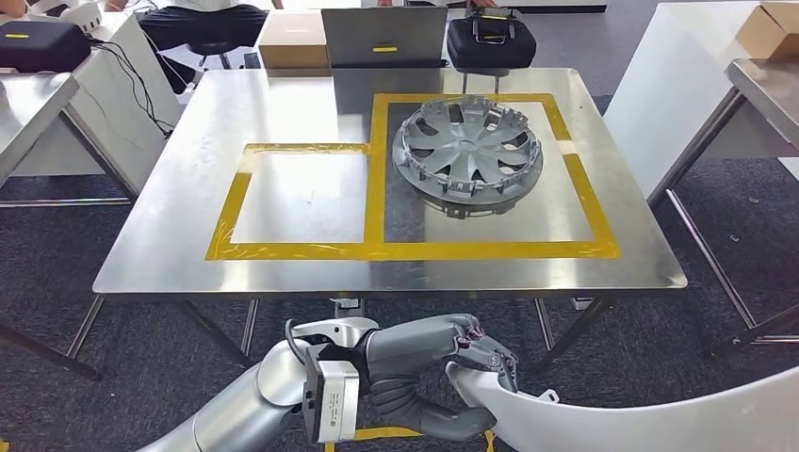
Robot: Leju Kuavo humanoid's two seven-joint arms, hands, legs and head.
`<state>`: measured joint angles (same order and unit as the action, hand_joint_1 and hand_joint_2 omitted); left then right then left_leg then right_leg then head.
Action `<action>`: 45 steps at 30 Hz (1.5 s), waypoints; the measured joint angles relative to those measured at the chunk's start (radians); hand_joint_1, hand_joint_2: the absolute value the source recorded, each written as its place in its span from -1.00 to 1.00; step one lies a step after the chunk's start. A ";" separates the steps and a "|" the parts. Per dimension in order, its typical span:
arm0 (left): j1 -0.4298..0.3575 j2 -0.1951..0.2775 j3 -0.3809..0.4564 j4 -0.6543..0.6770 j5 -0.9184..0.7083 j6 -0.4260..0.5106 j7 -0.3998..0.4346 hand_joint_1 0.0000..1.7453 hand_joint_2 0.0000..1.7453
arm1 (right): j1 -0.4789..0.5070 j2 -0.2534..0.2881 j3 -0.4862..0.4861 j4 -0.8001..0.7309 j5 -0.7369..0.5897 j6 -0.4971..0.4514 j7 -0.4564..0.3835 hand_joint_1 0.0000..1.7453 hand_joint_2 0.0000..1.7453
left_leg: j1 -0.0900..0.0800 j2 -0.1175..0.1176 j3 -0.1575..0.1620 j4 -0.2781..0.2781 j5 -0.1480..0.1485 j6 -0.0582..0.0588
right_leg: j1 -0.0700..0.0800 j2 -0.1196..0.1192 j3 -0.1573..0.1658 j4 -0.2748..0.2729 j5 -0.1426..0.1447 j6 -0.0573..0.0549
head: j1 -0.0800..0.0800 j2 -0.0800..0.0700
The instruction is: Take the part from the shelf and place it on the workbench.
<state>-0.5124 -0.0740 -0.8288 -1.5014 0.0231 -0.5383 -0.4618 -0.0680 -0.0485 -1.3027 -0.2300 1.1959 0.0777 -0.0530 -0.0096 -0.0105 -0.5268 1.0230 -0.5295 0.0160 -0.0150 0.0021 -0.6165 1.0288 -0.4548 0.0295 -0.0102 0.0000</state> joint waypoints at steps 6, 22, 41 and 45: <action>0.000 0.003 0.000 0.000 0.000 0.005 0.001 1.00 1.00 | -0.001 0.000 0.000 0.000 0.000 0.000 -0.001 -1.00 -1.00 | 0.005 0.004 -0.101 0.203 -0.086 -0.028 | -0.009 -0.001 0.040 -0.009 -0.026 -0.031 | -0.012 0.000; 0.004 0.001 0.000 -0.003 -0.002 0.006 0.002 1.00 1.00 | -0.002 -0.002 0.001 0.000 0.000 0.001 0.007 -1.00 -1.00 | 0.005 -0.002 -0.056 0.004 0.058 0.034 | -0.006 0.002 -0.034 0.236 -0.172 0.023 | -0.007 0.000; 0.010 0.003 0.000 -0.008 -0.004 0.008 0.006 1.00 1.00 | 0.009 -0.005 0.001 0.000 -0.002 -0.001 0.035 -1.00 -1.00 | 0.009 0.004 -0.146 0.168 0.010 -0.026 | -0.004 0.001 0.081 -0.009 -0.058 -0.032 | -0.018 0.000; 0.011 0.003 0.000 -0.011 -0.007 0.008 0.008 1.00 1.00 | 0.007 -0.005 0.001 0.000 -0.002 -0.001 0.035 -1.00 -1.00 | 0.001 0.006 -0.098 0.019 0.067 -0.003 | -0.001 0.002 0.103 -0.007 -0.080 -0.010 | -0.020 0.000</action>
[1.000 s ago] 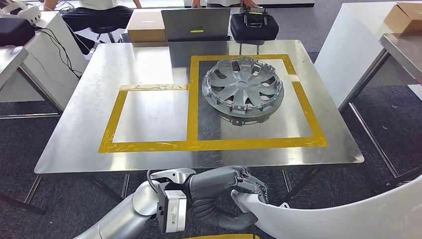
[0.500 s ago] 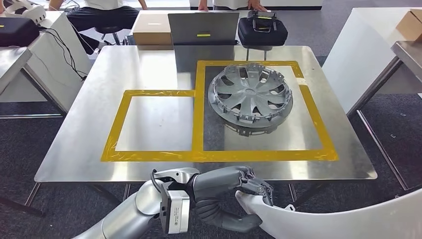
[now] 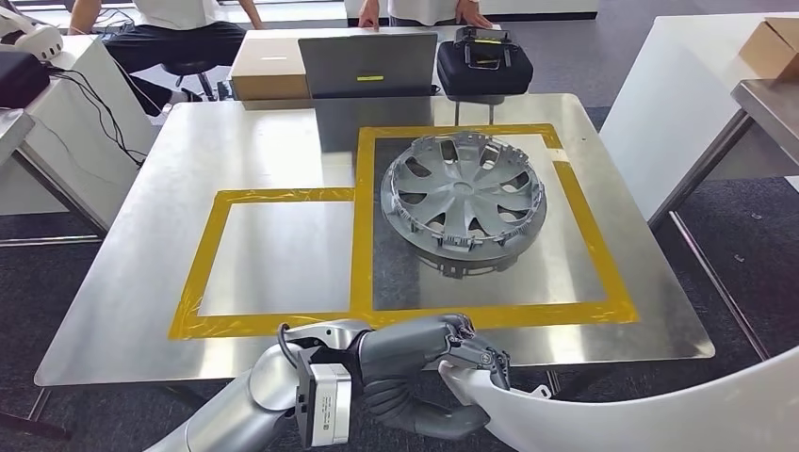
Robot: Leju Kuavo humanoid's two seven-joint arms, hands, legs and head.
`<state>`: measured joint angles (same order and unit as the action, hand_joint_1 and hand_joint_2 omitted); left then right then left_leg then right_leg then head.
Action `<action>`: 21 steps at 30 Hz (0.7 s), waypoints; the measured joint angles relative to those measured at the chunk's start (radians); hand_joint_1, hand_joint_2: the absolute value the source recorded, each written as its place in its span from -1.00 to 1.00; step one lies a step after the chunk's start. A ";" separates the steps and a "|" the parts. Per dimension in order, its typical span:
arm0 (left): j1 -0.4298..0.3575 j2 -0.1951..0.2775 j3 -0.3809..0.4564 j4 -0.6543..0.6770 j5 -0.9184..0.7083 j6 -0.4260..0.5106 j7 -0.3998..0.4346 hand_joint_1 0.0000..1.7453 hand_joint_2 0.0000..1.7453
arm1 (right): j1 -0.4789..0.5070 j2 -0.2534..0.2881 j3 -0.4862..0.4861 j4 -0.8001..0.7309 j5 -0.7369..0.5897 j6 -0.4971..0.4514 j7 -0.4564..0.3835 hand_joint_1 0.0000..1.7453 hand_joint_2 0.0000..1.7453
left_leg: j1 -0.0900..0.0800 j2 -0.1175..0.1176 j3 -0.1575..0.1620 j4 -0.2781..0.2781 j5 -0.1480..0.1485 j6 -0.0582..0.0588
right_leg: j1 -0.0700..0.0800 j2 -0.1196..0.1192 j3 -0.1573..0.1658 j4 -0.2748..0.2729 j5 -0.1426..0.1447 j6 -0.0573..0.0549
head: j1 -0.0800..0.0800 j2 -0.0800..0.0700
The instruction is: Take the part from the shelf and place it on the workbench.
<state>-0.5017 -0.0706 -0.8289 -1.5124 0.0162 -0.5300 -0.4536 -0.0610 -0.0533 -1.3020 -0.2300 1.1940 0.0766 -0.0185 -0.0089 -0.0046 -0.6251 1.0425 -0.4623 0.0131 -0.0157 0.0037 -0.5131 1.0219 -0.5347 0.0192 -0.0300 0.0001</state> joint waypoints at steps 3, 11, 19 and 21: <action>0.000 -0.002 0.000 -0.008 -0.004 0.001 0.004 1.00 1.00 | -0.002 0.000 0.000 0.000 0.002 0.002 -0.002 -1.00 -1.00 | 0.003 -0.001 0.021 -0.010 0.009 0.019 | -0.002 -0.001 0.001 0.026 -0.004 0.017 | 0.001 0.000; 0.018 -0.001 0.003 -0.036 0.002 0.009 -0.002 1.00 1.00 | -0.003 -0.001 0.000 0.000 0.013 0.003 -0.018 -1.00 -1.00 | 0.003 -0.005 0.051 -0.014 -0.016 0.032 | -0.004 -0.002 -0.148 0.173 -0.015 0.030 | 0.012 0.000; 0.021 0.005 0.010 -0.059 -0.001 0.014 -0.002 1.00 1.00 | -0.001 -0.002 0.000 0.000 0.018 0.004 -0.018 -1.00 -1.00 | -0.005 -0.004 0.067 -0.021 -0.032 0.035 | 0.003 0.000 -0.083 -0.003 0.073 0.003 | 0.010 0.000; 0.021 0.007 0.010 -0.062 -0.006 0.018 -0.002 1.00 1.00 | -0.001 -0.002 0.000 0.000 0.018 0.004 -0.018 -1.00 -1.00 | -0.005 -0.004 0.071 -0.026 -0.032 0.030 | 0.005 0.001 -0.083 -0.003 0.070 -0.002 | 0.009 0.000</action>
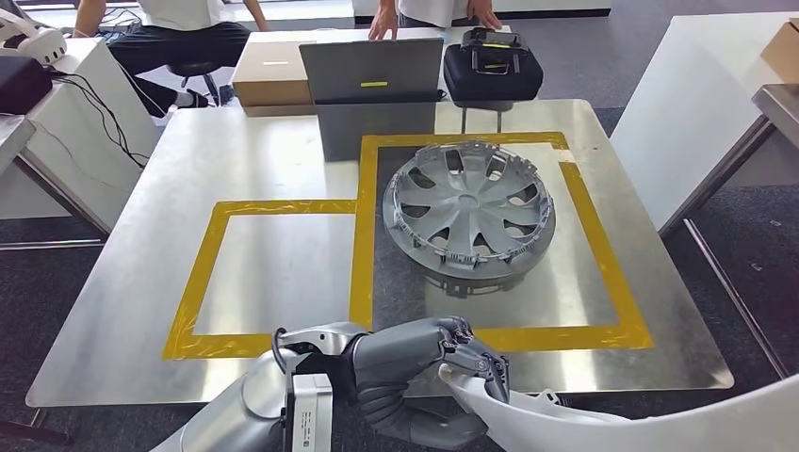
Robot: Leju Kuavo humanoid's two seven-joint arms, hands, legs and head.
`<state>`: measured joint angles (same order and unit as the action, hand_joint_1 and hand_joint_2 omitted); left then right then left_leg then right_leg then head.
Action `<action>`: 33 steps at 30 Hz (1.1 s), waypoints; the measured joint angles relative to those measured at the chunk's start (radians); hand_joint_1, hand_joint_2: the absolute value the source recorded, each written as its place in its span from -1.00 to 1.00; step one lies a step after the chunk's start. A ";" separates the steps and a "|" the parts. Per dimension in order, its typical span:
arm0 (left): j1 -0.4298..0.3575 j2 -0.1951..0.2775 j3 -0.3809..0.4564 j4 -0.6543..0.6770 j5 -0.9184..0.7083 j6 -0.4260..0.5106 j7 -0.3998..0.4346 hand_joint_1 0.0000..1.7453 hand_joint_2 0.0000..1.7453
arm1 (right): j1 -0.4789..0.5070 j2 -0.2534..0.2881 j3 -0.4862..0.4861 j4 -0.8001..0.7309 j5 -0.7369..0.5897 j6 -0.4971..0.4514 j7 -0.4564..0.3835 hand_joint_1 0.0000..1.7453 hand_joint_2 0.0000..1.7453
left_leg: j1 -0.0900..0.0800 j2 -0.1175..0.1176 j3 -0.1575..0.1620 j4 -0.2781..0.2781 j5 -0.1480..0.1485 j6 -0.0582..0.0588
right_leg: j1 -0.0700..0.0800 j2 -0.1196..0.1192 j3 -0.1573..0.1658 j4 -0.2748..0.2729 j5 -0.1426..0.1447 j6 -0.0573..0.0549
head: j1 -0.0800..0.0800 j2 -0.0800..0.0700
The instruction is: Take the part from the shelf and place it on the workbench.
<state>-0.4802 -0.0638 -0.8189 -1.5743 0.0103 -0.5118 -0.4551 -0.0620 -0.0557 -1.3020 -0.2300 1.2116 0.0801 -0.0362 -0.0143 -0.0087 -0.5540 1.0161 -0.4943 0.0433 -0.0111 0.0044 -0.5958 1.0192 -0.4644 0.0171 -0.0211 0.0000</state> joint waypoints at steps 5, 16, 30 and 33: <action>-0.001 0.009 0.001 0.005 -0.188 0.121 -0.008 1.00 1.00 | 0.000 0.000 0.001 0.000 0.003 0.000 -0.002 -1.00 -1.00 | 0.001 0.000 0.006 -0.011 0.000 -0.023 | 0.000 0.000 0.002 0.000 -0.004 -0.007 | -0.001 0.000; -0.054 0.037 0.048 0.340 -0.491 0.404 -0.045 1.00 1.00 | 0.002 0.000 0.002 0.000 0.002 0.008 -0.019 -1.00 -1.00 | 0.002 0.001 0.010 -0.012 0.001 -0.032 | 0.001 0.000 0.006 0.000 -0.004 -0.007 | 0.000 0.000; -0.144 0.051 0.219 0.690 -0.600 0.635 -0.037 1.00 1.00 | 0.015 0.004 0.002 0.000 -0.004 0.006 -0.019 -1.00 -1.00 | 0.001 0.000 0.010 -0.011 0.001 -0.031 | 0.000 0.000 0.007 -0.002 -0.004 -0.006 | 0.000 0.000; -0.147 0.051 0.242 0.715 -0.590 0.641 -0.027 1.00 1.00 | 0.015 0.005 0.002 0.000 -0.004 0.004 -0.019 -1.00 -1.00 | 0.001 0.000 0.010 -0.011 0.001 -0.031 | 0.000 0.000 0.008 -0.002 -0.004 -0.006 | 0.000 0.000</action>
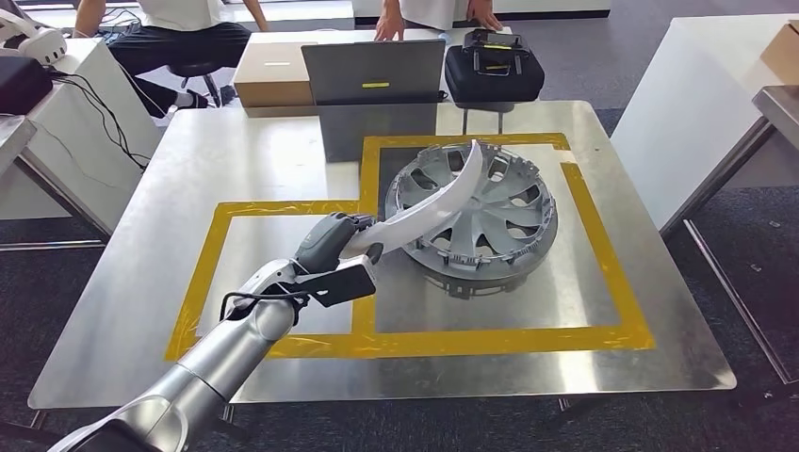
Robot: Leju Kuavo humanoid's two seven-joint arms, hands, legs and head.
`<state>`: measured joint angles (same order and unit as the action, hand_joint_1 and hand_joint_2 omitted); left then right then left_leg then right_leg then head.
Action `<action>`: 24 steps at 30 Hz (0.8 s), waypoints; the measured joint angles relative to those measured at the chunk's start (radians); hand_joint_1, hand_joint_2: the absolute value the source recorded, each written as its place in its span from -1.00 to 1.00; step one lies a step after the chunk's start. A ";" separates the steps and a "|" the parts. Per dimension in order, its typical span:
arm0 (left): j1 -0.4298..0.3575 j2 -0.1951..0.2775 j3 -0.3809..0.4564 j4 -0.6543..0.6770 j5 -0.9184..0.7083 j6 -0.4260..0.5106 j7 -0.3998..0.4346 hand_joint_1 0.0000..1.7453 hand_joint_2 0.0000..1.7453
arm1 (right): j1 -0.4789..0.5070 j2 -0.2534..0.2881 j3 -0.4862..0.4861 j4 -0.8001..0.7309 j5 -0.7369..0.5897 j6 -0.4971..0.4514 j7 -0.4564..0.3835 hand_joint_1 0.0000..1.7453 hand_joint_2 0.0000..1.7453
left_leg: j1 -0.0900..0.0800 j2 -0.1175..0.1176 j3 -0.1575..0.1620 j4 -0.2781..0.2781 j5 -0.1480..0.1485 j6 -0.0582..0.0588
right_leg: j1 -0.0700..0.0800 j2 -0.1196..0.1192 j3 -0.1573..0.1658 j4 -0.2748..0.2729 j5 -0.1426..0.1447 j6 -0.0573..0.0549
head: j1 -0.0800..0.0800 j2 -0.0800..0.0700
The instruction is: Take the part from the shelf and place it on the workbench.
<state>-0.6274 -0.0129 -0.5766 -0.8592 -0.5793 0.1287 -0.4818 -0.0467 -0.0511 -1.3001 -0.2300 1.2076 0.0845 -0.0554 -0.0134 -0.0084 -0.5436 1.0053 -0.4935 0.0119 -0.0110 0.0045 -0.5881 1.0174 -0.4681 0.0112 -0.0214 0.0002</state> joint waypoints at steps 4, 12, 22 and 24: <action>-0.001 0.008 0.085 0.050 -0.010 0.090 -0.006 1.00 1.00 | 0.001 0.000 -0.002 0.000 -0.004 -0.005 0.003 -1.00 -1.00 | 0.000 0.001 0.000 0.000 0.000 0.000 | 0.000 0.000 0.000 0.000 0.000 0.000 | 0.000 0.000; 0.011 0.073 0.273 0.169 -0.148 0.312 0.025 1.00 1.00 | 0.001 0.002 -0.004 0.000 -0.012 -0.014 0.004 -1.00 -1.00 | 0.001 0.001 0.001 -0.001 0.000 -0.001 | 0.001 0.001 0.000 0.000 0.000 0.000 | 0.000 0.000; 0.068 0.108 0.378 0.267 -0.219 0.391 0.052 1.00 1.00 | -0.001 0.005 -0.005 0.000 -0.007 -0.015 0.008 -1.00 -1.00 | 0.001 0.000 0.004 0.000 0.000 0.000 | 0.000 0.001 0.001 -0.001 0.000 0.000 | 0.000 0.000; 0.085 0.117 0.402 0.285 -0.248 0.434 0.060 1.00 1.00 | 0.000 0.005 -0.005 0.000 -0.001 -0.016 0.012 -1.00 -1.00 | 0.000 0.002 0.004 0.000 0.000 0.000 | 0.000 0.002 0.001 -0.001 0.000 0.000 | 0.000 0.000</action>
<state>-0.5423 0.1043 -0.1749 -0.5746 -0.8277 0.5626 -0.4222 -0.0469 -0.0462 -1.3046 -0.2300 1.2061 0.0689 -0.0439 -0.0129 -0.0068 -0.5397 1.0049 -0.4938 0.0117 -0.0106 0.0064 -0.5868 1.0161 -0.4681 0.0113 -0.0214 0.0002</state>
